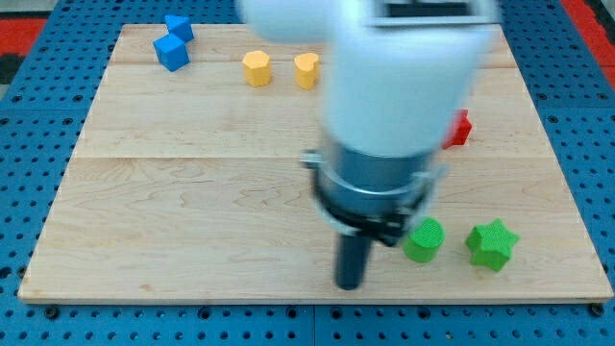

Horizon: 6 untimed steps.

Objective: Push green circle into green star

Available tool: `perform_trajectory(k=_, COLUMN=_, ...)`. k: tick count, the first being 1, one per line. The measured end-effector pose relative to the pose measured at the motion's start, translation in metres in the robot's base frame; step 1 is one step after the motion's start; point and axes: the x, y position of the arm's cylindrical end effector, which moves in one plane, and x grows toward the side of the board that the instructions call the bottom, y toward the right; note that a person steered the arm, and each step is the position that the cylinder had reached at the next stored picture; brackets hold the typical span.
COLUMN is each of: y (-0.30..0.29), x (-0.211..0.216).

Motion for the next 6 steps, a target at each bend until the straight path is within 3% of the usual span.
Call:
perform_trajectory(k=1, y=0.068, x=-0.012)
perform_trajectory(k=2, y=0.086, x=-0.027)
perform_trajectory(k=3, y=0.071, x=-0.034)
perform_trajectory(k=4, y=0.095, x=-0.054)
perform_trajectory(k=6, y=0.096, x=-0.054)
